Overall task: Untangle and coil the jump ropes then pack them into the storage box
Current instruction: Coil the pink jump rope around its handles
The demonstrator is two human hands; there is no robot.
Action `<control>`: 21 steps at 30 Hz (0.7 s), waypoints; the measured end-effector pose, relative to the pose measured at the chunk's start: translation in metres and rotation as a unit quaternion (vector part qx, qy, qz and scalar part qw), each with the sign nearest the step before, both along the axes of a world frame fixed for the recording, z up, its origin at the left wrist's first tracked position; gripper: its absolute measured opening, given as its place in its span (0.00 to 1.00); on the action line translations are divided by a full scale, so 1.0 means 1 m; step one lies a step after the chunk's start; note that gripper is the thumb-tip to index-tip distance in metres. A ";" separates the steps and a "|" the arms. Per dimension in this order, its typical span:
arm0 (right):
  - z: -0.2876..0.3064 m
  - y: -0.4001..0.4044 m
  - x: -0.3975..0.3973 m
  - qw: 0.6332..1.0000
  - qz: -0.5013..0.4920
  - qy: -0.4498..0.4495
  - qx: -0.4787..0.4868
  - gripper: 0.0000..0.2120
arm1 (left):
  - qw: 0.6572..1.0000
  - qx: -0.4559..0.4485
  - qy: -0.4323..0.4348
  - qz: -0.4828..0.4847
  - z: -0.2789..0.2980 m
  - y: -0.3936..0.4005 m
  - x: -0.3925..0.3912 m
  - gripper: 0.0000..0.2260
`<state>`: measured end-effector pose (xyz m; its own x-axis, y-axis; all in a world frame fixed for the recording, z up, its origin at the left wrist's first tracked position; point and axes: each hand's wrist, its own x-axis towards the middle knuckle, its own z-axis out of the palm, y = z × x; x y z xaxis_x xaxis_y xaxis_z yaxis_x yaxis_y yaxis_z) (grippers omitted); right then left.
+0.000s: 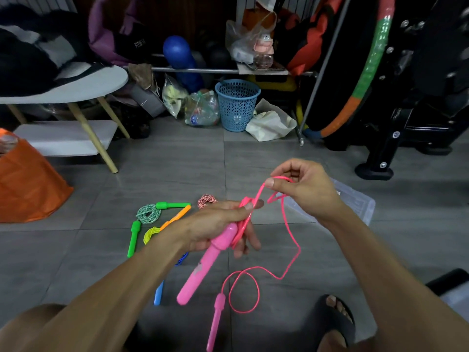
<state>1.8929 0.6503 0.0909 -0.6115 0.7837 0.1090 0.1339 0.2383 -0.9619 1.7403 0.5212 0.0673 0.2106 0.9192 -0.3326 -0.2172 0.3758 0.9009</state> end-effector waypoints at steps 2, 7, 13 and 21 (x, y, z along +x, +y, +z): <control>-0.005 -0.001 -0.008 0.999 -0.036 0.002 0.025 0.10 | 0.999 0.019 -0.005 -0.050 0.002 -0.002 0.001 0.18; -0.025 0.005 -0.014 0.998 -0.024 -0.059 -0.005 0.11 | 0.995 0.058 -0.083 -0.012 0.001 -0.001 -0.006 0.22; -0.050 0.018 0.000 0.986 0.041 -0.146 -0.075 0.05 | 0.965 0.054 -0.190 0.172 0.000 0.006 -0.016 0.21; -0.057 0.007 0.003 0.986 -0.045 -0.113 -0.114 0.05 | 0.935 0.075 -0.238 0.254 0.005 0.006 -0.028 0.27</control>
<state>1.8955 0.6574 0.0343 -0.5270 0.8244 -0.2065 0.3615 -0.0024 -0.9324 1.7127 0.5277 0.0718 -0.1735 0.9699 -0.1710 -0.7228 -0.0075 0.6910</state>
